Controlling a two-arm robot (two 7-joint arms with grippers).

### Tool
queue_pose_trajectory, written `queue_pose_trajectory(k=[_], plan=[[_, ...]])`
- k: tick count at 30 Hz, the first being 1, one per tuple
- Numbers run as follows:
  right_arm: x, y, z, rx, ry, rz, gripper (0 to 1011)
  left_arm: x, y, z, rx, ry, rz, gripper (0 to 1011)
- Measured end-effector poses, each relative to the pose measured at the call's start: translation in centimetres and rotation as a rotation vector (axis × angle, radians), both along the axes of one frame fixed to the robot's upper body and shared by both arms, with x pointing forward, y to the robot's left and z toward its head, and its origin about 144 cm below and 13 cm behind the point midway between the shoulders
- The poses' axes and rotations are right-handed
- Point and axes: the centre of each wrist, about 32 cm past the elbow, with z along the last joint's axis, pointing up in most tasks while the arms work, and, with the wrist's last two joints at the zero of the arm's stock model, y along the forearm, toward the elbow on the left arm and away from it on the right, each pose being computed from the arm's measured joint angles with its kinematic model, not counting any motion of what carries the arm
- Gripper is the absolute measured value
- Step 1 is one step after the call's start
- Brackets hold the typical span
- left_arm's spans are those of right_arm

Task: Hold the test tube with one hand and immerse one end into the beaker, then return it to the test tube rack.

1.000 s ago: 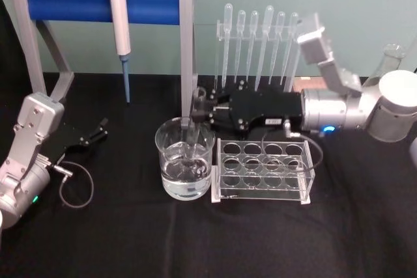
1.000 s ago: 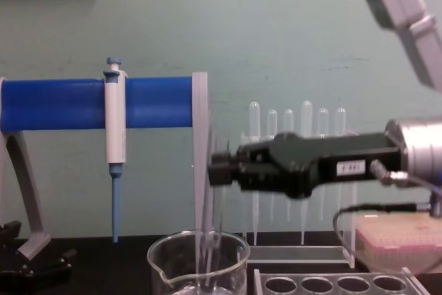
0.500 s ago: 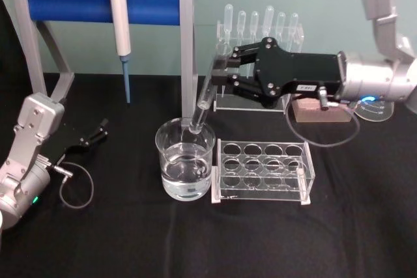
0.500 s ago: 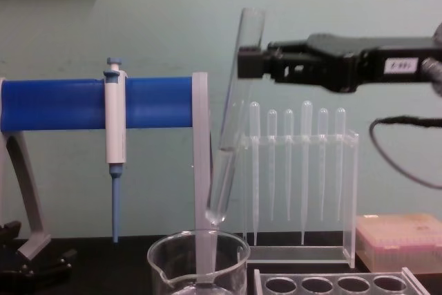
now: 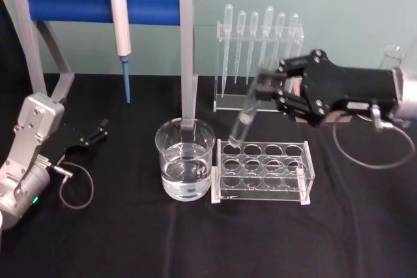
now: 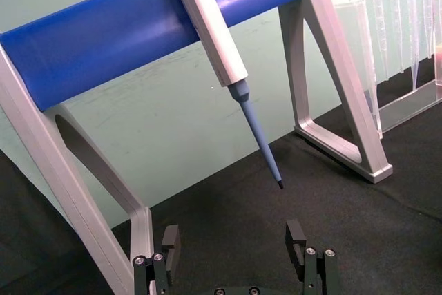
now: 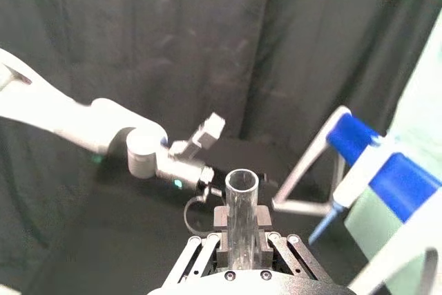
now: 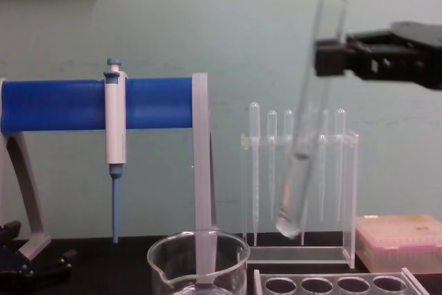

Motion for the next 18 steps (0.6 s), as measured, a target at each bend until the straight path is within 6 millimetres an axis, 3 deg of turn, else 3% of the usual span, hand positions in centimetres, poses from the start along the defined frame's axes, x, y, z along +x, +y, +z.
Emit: queue_pose_trajectory(k=[6,18], plan=[[-1.5,-2.2,-1.7,-0.014,0.018,-0.054,238,0.0,0.0,0.0,0.000,0.000,0.000,1000],[-1.3,-3.2,-3.9,-0.051,0.032,-0.115,238,0.0,0.0,0.0,0.000,0.000,0.000,1000]])
